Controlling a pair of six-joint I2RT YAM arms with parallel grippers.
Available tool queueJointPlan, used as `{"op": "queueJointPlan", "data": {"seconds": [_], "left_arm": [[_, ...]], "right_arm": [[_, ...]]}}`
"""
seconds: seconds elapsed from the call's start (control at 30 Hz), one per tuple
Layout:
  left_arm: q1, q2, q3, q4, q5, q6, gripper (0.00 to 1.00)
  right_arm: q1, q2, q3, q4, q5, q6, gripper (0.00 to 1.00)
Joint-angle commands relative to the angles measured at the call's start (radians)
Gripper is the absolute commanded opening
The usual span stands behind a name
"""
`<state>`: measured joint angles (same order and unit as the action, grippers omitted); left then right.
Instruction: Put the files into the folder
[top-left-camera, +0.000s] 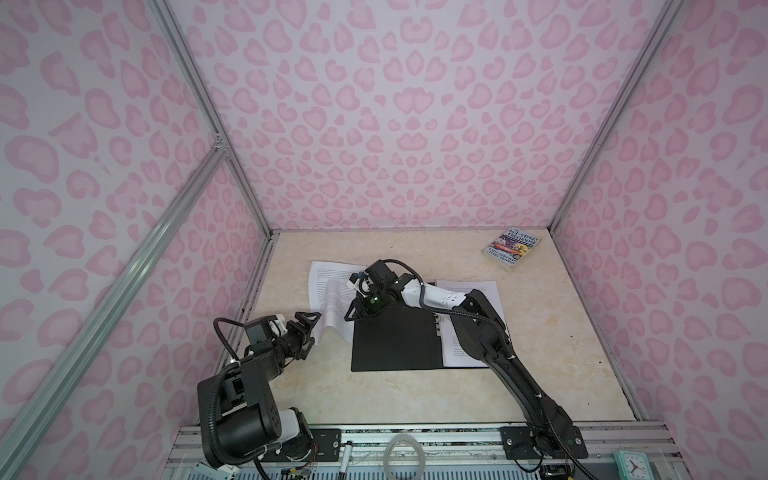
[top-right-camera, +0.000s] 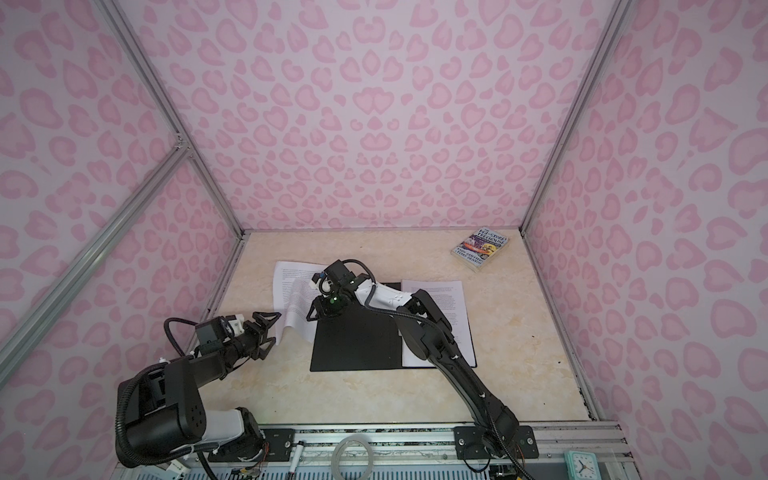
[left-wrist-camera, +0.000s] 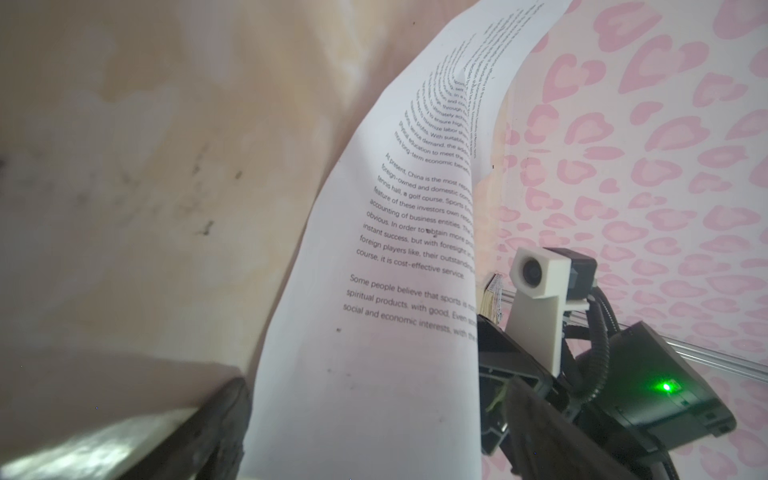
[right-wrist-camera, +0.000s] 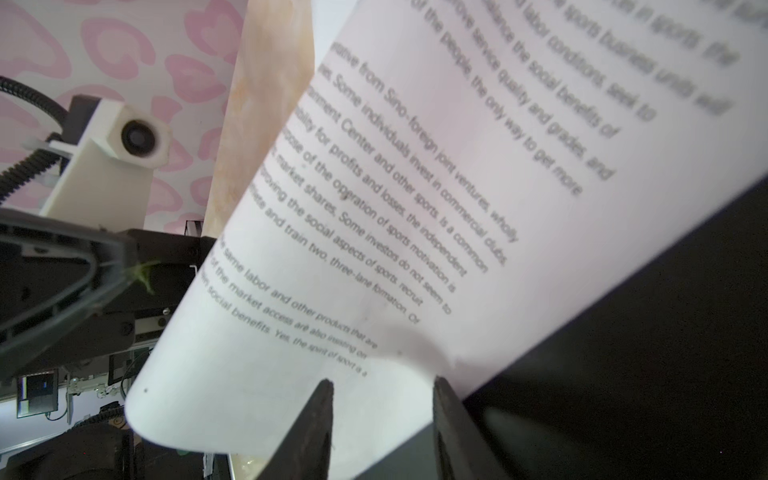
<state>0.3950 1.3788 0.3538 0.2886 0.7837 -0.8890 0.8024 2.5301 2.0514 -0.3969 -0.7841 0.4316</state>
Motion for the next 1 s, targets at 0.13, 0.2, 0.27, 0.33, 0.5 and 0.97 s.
{"op": "queueJointPlan", "data": {"seconds": [0.13,0.2,0.27,0.33,0.5,0.97], "left_arm": [[-0.036,0.041,0.017,0.112,-0.018,-0.073,0.97],[-0.036,0.024,0.025,0.066,-0.042,-0.047,0.97],[-0.036,0.011,0.023,0.052,-0.053,-0.037,0.97],[-0.036,0.011,0.025,0.041,-0.056,-0.029,0.97],[-0.036,0.044,0.03,0.046,-0.041,-0.027,0.97],[-0.036,0.048,0.034,0.035,-0.041,-0.024,0.97]], "right_arm": [[0.001,-0.07,-0.04,-0.044,0.05,-0.081,0.48],[0.011,-0.121,-0.079,-0.052,0.121,-0.125,0.54],[0.023,-0.171,-0.116,-0.06,0.19,-0.159,0.6],[0.032,-0.216,-0.157,-0.052,0.231,-0.183,0.63],[0.112,-0.307,-0.202,-0.072,0.424,-0.306,0.71],[0.286,-0.28,-0.252,0.087,0.823,-0.398,0.68]]}}
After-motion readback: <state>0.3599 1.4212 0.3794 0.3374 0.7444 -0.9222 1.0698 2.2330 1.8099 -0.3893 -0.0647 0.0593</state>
